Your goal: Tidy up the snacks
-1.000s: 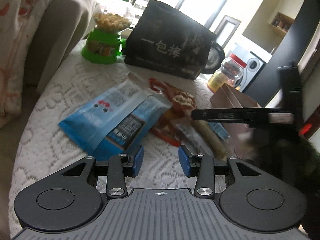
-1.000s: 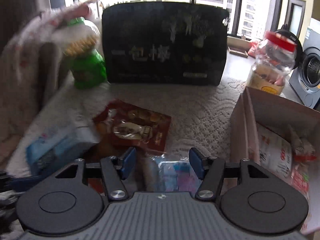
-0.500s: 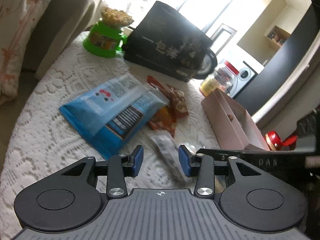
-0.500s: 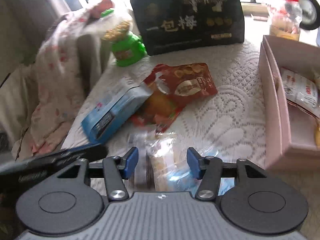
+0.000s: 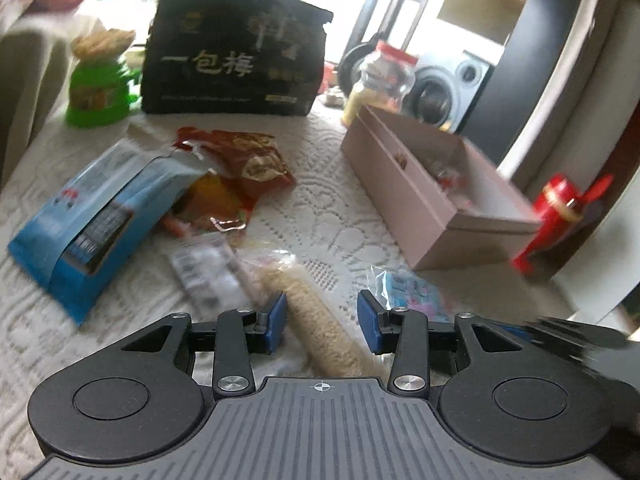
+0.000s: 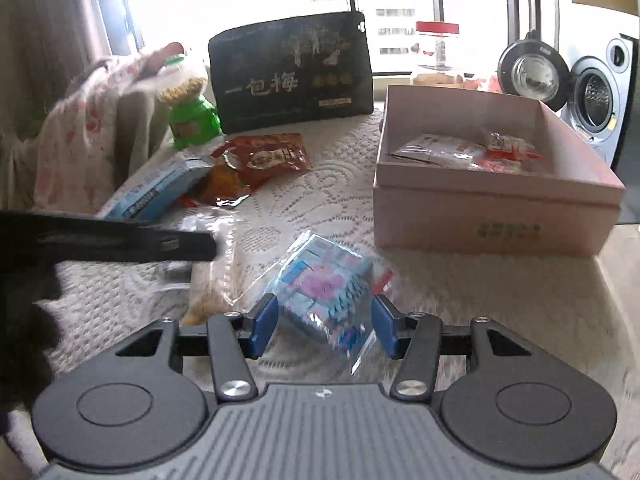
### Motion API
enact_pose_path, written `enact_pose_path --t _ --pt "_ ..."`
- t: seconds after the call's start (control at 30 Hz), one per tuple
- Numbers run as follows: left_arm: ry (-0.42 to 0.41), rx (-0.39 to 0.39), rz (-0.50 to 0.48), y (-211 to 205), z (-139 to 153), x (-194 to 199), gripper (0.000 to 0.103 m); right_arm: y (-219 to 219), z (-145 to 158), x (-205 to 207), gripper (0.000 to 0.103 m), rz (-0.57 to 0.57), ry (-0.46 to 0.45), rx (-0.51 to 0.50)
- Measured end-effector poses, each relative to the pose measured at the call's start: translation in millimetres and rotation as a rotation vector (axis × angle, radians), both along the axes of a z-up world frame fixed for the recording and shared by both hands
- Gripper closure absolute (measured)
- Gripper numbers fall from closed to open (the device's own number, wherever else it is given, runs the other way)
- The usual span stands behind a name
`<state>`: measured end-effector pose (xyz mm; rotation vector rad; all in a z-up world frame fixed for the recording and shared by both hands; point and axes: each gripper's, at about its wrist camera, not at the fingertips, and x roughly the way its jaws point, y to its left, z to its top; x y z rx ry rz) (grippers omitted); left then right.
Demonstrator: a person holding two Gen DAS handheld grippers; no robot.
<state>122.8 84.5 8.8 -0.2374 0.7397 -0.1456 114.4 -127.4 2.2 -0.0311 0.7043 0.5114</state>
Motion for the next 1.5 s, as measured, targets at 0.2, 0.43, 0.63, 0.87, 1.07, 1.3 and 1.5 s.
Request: enact_pose_path --t 0.2,0.43,0.63,0.87,1.07,1.3,1.5 --pt "-0.004 0.197 -0.041 -25 -13 7 0.057 -7 0 -14 0.05 -0.008 -0.074 -0.028" --pt "-0.026 0.199 -0.065 -6 -12 -10 0.07 -9 0 -18 0.048 -0.045 -0.101 0.007" --pt "-0.008 0.148 -0.049 16 -9 -44 0.07 -2 5 -7 0.039 -0.058 -0.109 -0.001" --pt "0.012 0.095 -0.004 37 -8 -61 0.07 21 -2 0 0.038 0.022 0.002 0.056" --pt "0.019 0.06 0.002 42 -9 -63 0.07 27 5 -10 0.038 0.136 -0.012 0.089" --pt "0.021 0.078 -0.005 37 -10 -63 0.069 0 12 4 0.036 0.03 -0.074 -0.049" --pt "0.016 0.066 -0.013 40 -11 -63 0.069 -14 10 38 0.036 0.061 -0.023 -0.037"
